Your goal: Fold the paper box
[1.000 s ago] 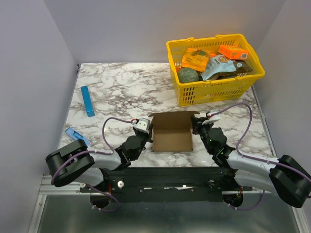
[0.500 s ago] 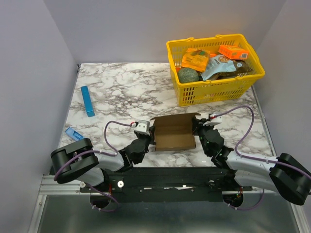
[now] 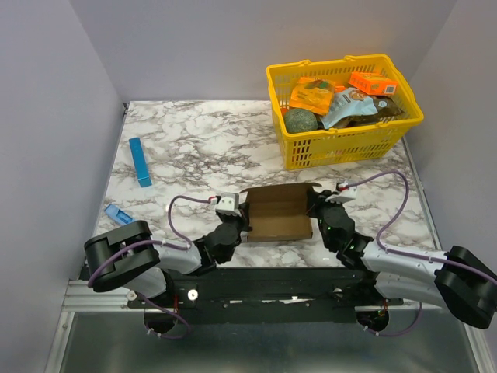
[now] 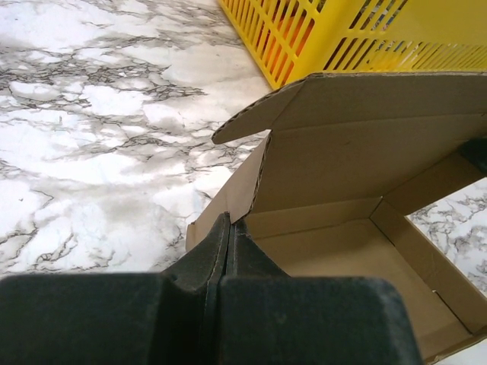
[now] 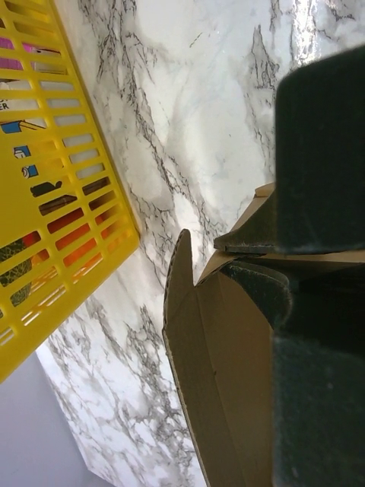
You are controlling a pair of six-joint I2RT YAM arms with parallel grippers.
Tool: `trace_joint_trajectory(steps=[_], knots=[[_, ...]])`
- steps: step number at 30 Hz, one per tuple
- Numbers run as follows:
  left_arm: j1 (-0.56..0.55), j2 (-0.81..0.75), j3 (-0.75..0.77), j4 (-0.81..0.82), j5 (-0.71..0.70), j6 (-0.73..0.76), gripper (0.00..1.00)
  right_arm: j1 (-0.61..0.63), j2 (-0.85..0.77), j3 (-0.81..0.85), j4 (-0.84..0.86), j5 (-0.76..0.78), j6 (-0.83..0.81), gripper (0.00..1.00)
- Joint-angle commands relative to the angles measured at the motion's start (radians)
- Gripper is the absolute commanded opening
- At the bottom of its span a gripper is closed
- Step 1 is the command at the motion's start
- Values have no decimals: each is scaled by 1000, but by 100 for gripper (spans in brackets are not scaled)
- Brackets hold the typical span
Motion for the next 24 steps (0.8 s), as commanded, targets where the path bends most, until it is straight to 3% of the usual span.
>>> trace_joint_trajectory(steps=[1,24], knots=[[-38,43,35,-116,75,-91,0,42,59,-4,-169,-25,80,10],[-38,14,111,-219,58,-156,0,75,112,26,-205,22,111,10]])
